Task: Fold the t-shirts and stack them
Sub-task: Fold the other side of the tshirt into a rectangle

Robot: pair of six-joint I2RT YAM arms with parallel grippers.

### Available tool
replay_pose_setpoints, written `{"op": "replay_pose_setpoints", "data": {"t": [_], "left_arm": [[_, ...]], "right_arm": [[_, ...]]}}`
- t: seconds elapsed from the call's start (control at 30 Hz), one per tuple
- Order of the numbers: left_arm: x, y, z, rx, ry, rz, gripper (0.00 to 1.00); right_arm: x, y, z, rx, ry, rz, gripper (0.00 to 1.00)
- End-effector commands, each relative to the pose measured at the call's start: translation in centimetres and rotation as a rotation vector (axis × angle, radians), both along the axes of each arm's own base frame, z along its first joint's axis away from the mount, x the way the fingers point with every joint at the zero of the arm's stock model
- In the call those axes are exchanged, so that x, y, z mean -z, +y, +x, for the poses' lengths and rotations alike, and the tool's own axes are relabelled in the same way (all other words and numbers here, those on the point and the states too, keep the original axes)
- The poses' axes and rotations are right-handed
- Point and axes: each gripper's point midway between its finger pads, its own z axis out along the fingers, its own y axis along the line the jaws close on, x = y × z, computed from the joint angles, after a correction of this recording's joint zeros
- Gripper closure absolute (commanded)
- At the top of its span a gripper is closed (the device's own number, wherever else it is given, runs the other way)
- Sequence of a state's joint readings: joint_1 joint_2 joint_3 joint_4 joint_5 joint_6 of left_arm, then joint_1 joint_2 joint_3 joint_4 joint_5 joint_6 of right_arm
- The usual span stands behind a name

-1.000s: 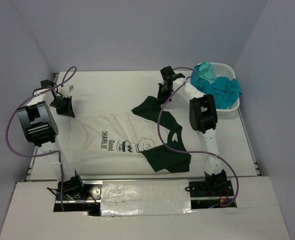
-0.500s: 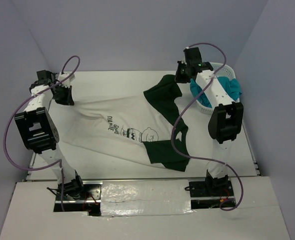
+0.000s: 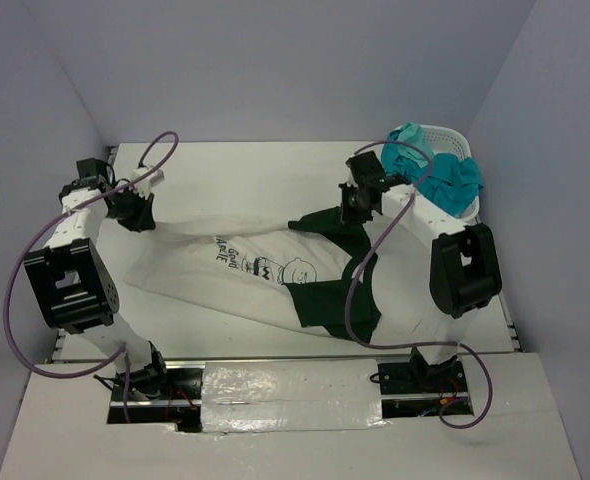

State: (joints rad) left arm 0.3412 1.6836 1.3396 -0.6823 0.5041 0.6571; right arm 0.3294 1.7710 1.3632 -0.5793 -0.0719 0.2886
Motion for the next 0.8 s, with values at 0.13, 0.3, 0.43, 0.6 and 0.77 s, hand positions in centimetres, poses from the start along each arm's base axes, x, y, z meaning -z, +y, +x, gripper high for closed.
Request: {"op": "replay_pose_setpoints", "data": {"t": [0.13, 0.3, 0.43, 0.6, 0.77], "left_arm": [[3.4, -1.1, -8.2, 0.197, 0.177, -0.022, 0.53], [1.8, 0.3, -7.5, 0.124, 0.202, -0.166, 0.38], [1.7, 0.8, -3.8, -0.035, 0.215, -0.255, 0.43], [3.5, -2.3, -4.5, 0.005, 0.324, -0.197, 0.41], [6.6, 0.2, -4.4, -0.031, 0.297, 0.104, 0.39]], "right_arm": [[1.0, 3.1, -6.0, -0.069, -0.025, 0.008, 1.00], [1.6, 3.1, -6.8, -0.050, -0.020, 0.029, 1.00], [1.8, 2.8, -6.6, -0.052, -0.019, 0.011, 1.00], [2.0, 2.3, -6.7, -0.052, -0.016, -0.019, 1.00], [2.3, 2.3, -6.9, -0.057, -0.011, -0.021, 1.00]]}}
